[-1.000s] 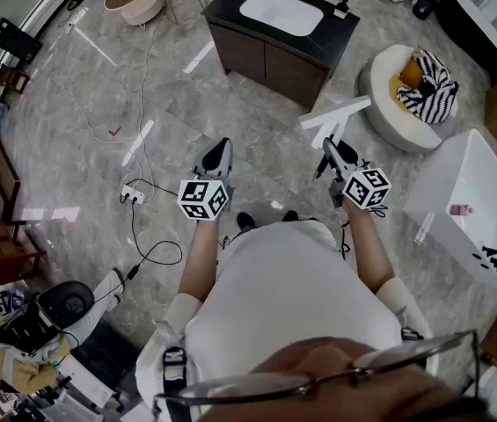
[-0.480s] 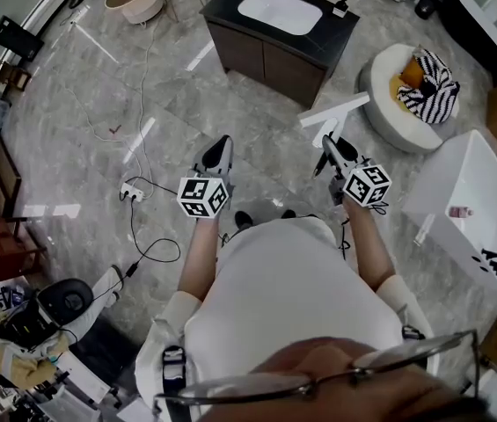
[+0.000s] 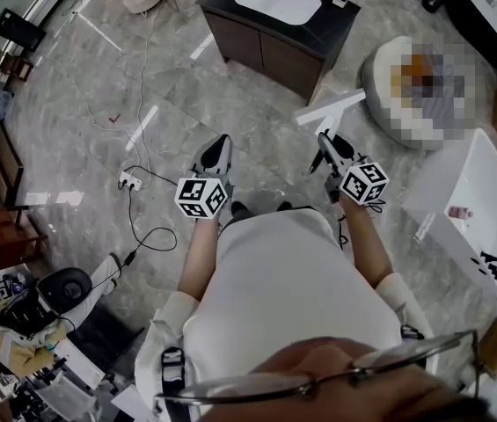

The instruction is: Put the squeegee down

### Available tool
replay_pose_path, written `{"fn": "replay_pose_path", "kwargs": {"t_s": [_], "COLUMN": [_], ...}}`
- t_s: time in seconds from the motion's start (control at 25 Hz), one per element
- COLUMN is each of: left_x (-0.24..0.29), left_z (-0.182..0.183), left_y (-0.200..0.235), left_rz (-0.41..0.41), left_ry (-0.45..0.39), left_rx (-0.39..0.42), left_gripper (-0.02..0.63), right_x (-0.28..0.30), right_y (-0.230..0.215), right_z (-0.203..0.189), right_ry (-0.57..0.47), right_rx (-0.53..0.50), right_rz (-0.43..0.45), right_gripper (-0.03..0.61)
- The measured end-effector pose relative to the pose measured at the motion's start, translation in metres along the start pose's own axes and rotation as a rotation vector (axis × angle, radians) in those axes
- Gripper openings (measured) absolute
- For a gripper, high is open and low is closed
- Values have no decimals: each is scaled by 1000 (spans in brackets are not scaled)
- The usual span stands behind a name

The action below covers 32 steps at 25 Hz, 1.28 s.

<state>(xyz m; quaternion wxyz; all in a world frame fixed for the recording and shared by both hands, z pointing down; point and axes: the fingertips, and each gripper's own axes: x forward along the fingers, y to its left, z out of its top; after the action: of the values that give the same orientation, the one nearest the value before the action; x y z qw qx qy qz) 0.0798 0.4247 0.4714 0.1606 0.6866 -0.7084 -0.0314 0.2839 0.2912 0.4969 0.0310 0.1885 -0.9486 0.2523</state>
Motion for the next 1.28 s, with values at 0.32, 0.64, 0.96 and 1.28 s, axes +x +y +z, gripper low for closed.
{"fn": "replay_pose_path", "kwargs": {"t_s": [0.32, 0.64, 0.96, 1.28], "left_x": [7, 26, 73, 117], "left_z": [-12, -15, -6, 18], "left_y": [-18, -6, 30, 87], "left_rz": [16, 12, -59, -116], "left_ry": [30, 53, 65, 81], "left_rx": [-15, -26, -40, -22], "left_gripper": [5, 5, 5, 5], "right_x": [-3, 12, 46, 108], "right_y": [-20, -28, -39, -37], "right_z": [-12, -18, -2, 9], "right_ry": [17, 22, 17, 16], "right_rx": [58, 92, 68, 72], "right_rz": [6, 3, -63, -116], "right_gripper": [100, 100, 100, 100]}}
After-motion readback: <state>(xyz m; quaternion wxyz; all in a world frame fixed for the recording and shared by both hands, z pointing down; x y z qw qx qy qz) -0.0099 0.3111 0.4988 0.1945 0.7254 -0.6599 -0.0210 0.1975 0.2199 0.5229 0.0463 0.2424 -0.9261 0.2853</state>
